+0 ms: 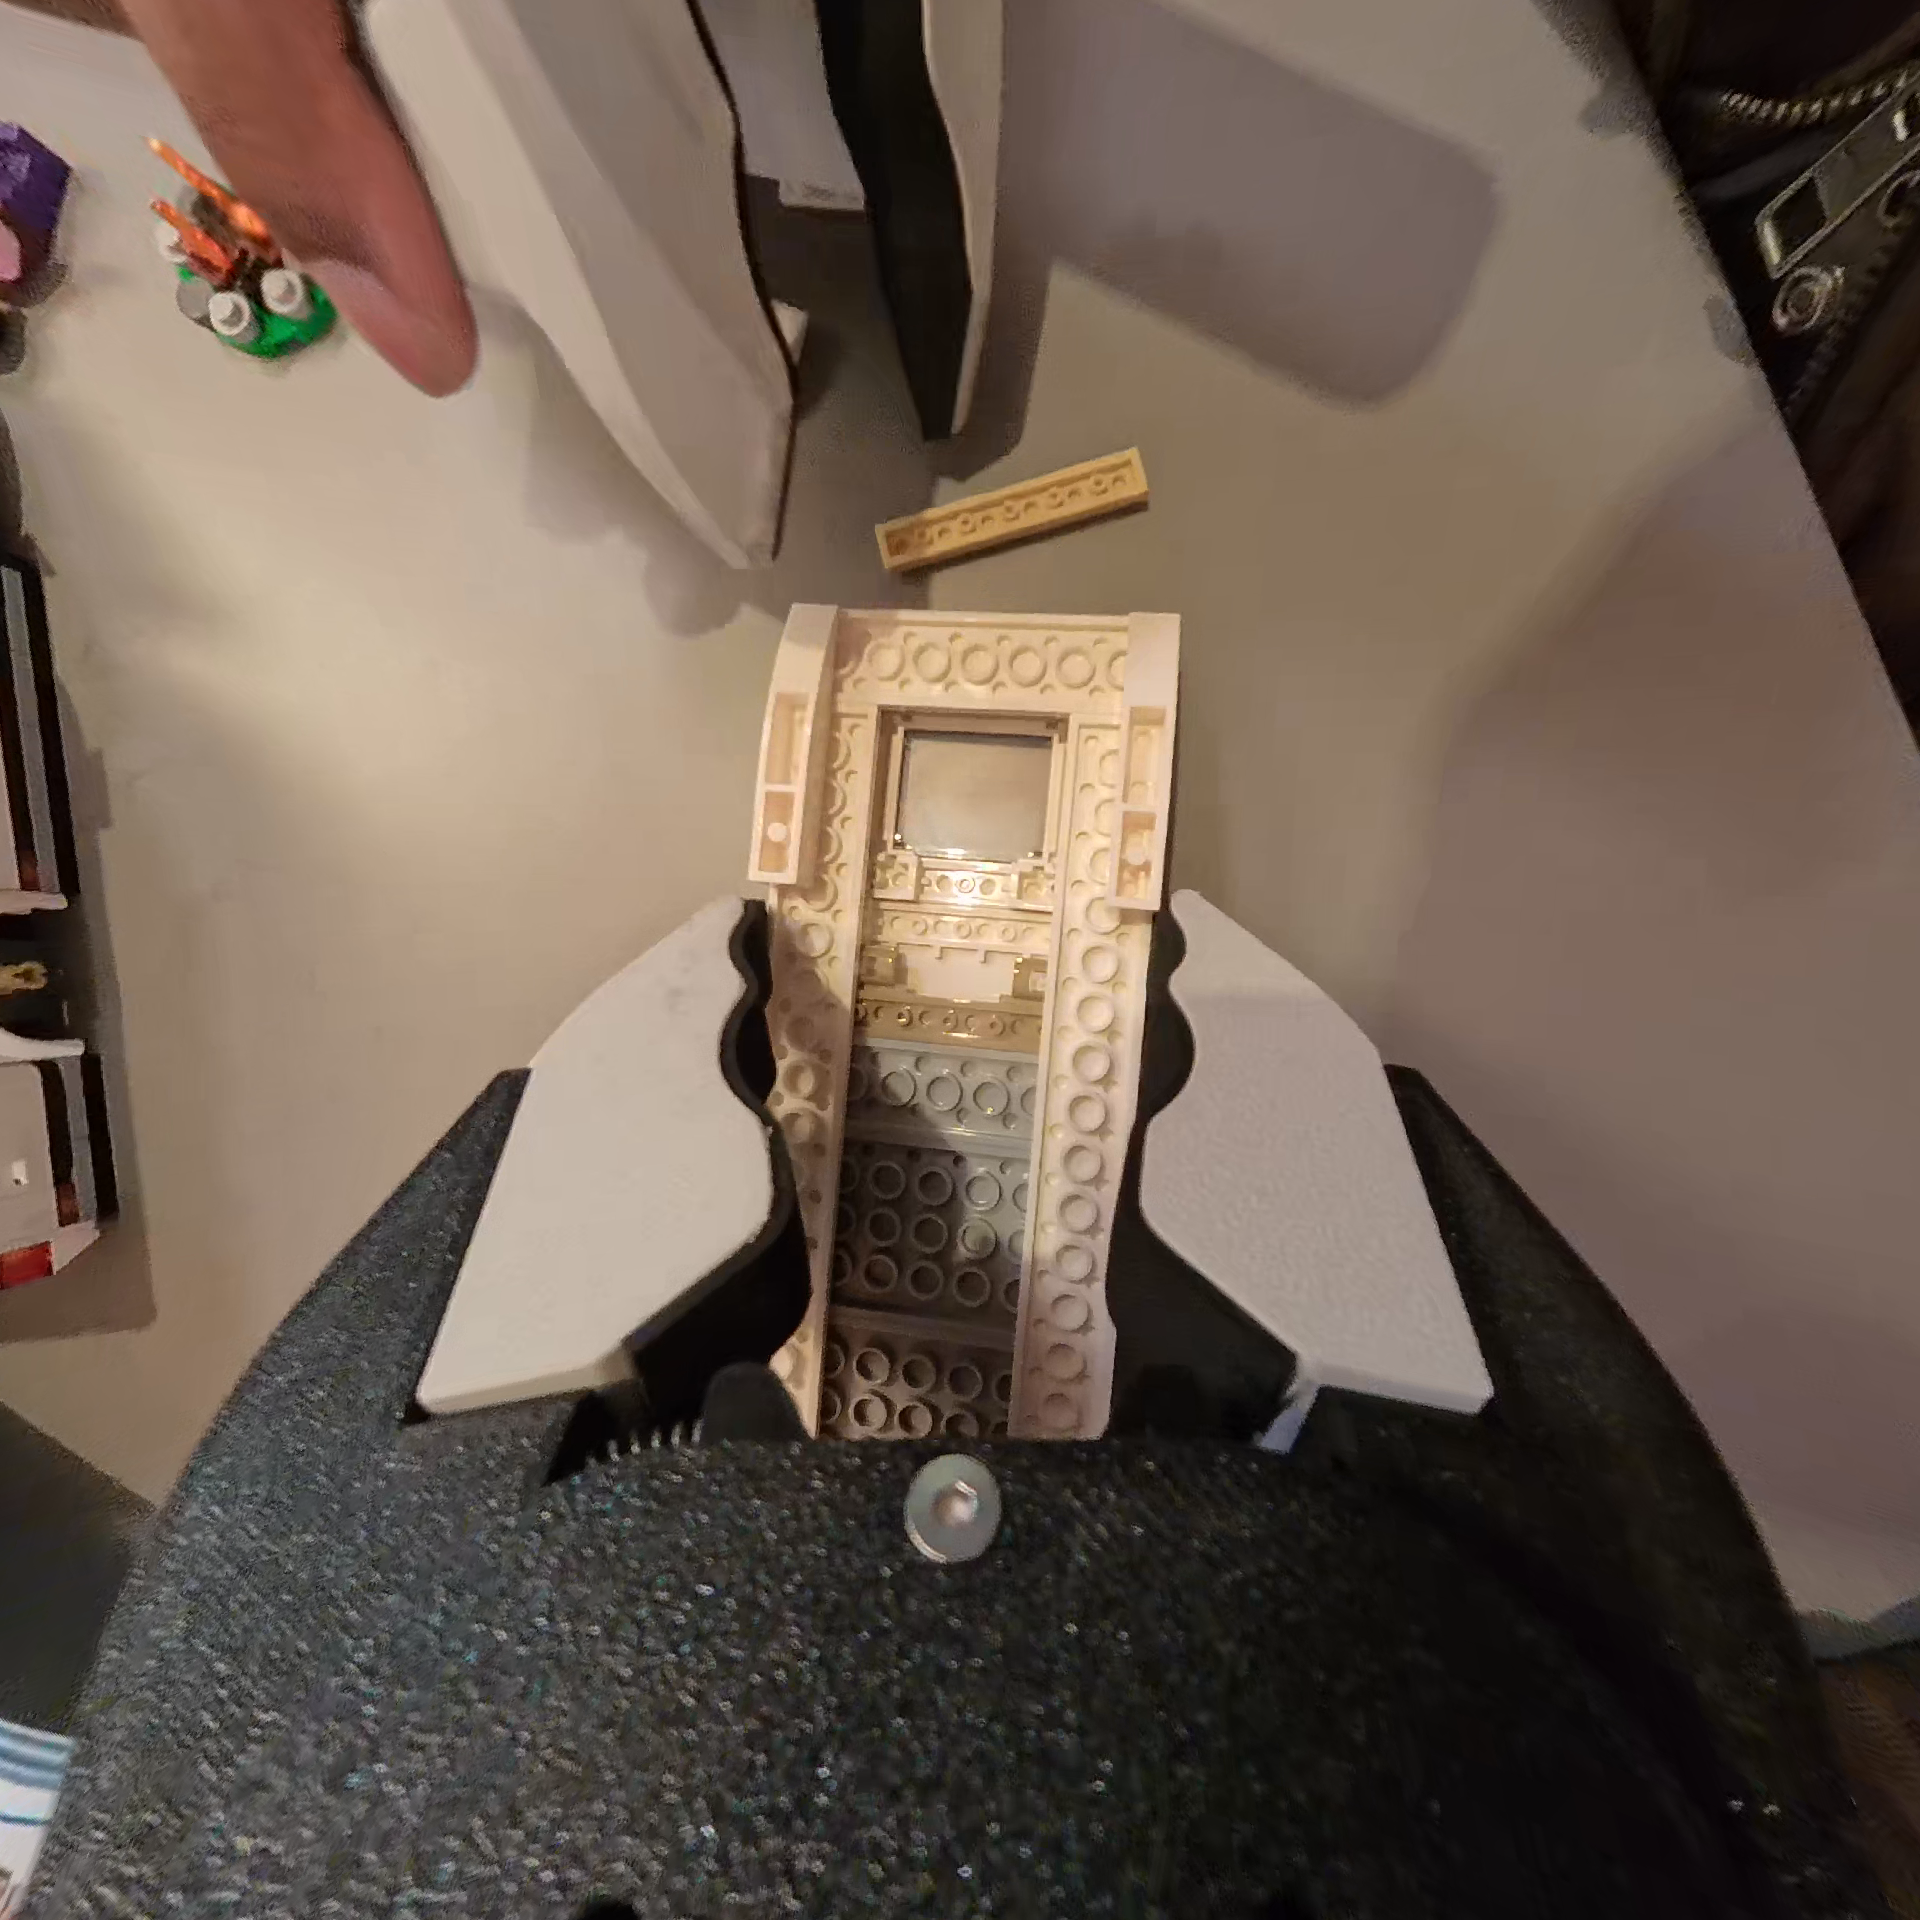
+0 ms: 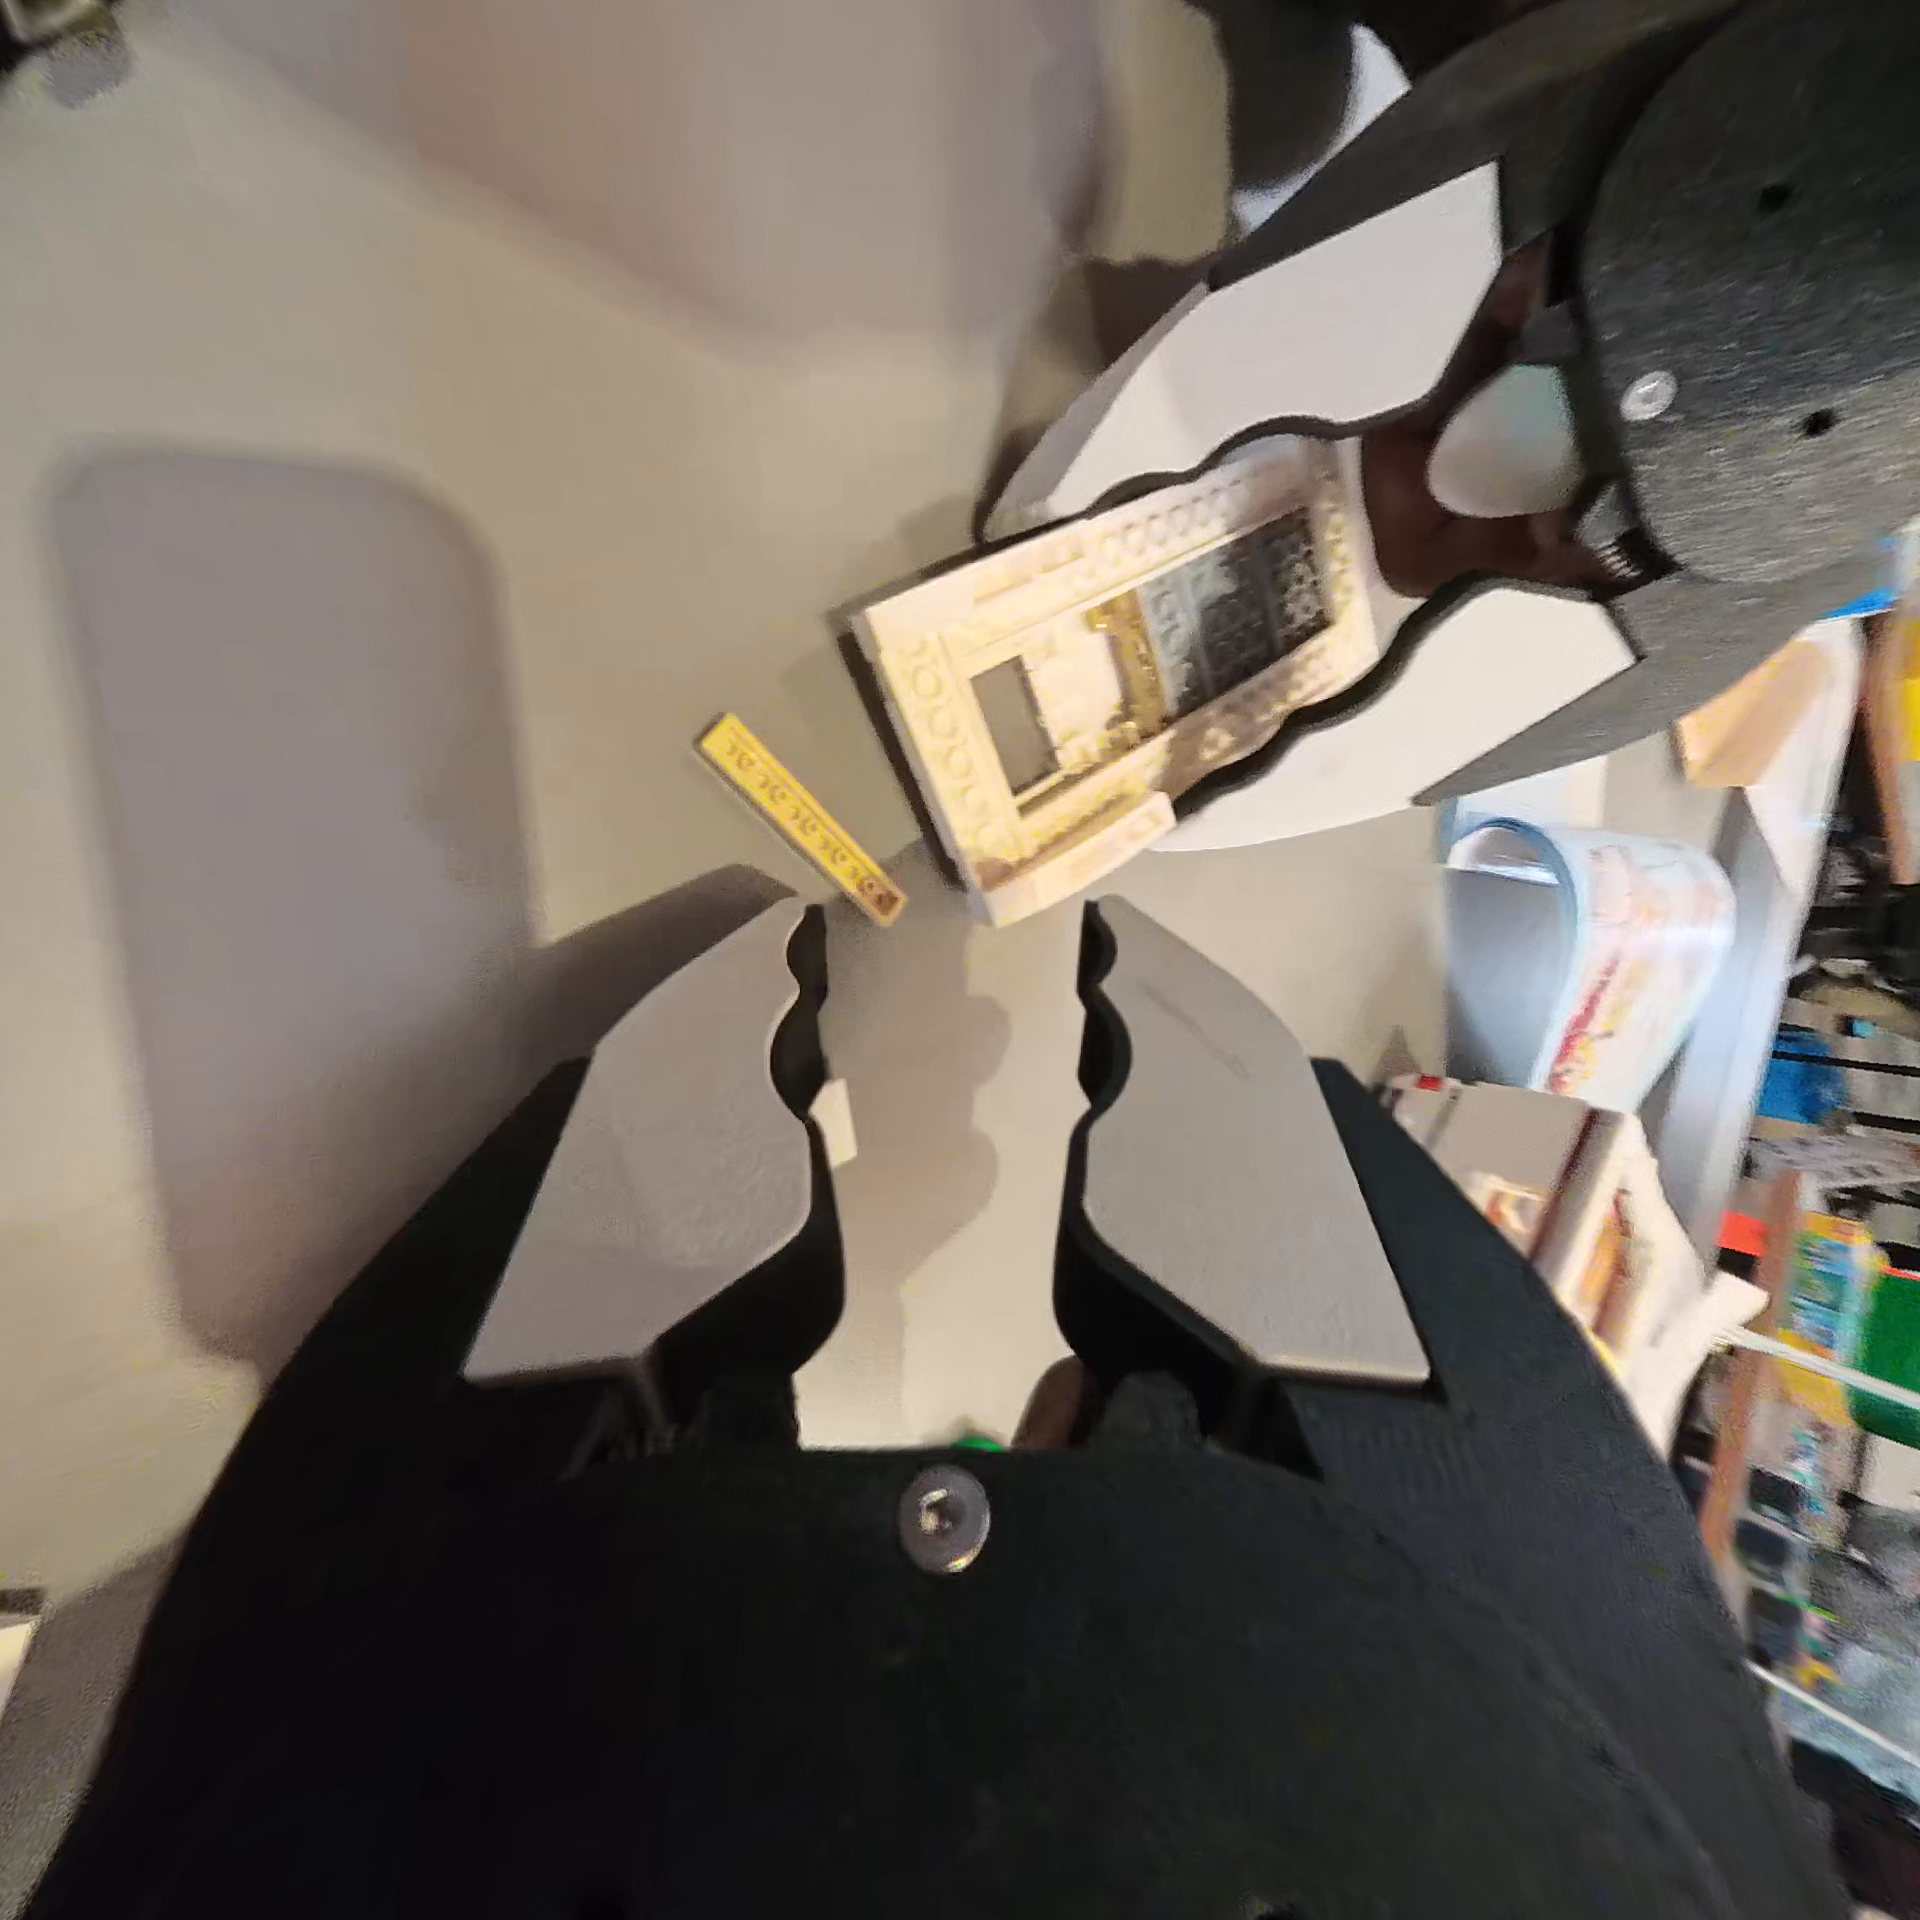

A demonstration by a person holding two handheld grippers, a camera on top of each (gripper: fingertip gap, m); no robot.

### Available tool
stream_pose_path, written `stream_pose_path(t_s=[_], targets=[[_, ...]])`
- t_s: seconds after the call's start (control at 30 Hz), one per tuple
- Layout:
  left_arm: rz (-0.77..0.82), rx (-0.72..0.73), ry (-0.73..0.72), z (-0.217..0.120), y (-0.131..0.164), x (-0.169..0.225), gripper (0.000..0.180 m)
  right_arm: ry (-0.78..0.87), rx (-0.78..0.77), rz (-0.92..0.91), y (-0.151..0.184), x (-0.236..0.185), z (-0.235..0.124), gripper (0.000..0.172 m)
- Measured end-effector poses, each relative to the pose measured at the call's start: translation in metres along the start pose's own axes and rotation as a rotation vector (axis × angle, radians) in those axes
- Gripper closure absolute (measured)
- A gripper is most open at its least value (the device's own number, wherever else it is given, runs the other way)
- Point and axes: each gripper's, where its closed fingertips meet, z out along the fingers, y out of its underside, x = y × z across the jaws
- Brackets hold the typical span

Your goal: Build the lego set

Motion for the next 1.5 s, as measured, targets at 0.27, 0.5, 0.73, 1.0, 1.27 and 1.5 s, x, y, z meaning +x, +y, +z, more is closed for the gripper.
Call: stream_pose_path(t_s=[0.27,0.5,0.73,1.0,1.27,1.5], targets=[[-0.017,-0.001,-0.032,-0.006,0.006,-0.002,0.11,-0.123,-0.006,0.109,0.002,-0.007,0.009,0.128],[-0.051,-0.001,-0.124,-0.011,0.011,-0.011,0.11,-0.1,-0.109,0.367,0.008,-0.005,-0.002,0.125],[-0.09,0.003,-0.133,-0.006,0.008,-0.01,0.11,-0.069,-0.119,0.684,-0.002,-0.024,-0.003,0.114],[-0.13,0.023,-0.138,-0.003,-0.002,-0.011,0.11,0.009,-0.061,0.784,0.003,-0.002,-0.002,0.1],[-0.132,0.024,-0.169,0.0,-0.005,-0.015,0.11,0.022,-0.039,0.851,-0.002,0.016,0.012,0.081],[-0.11,0.028,-0.212,-0.001,-0.007,-0.02,0.11,0.057,-0.133,0.849,0.01,0.016,0.025,0.095]])
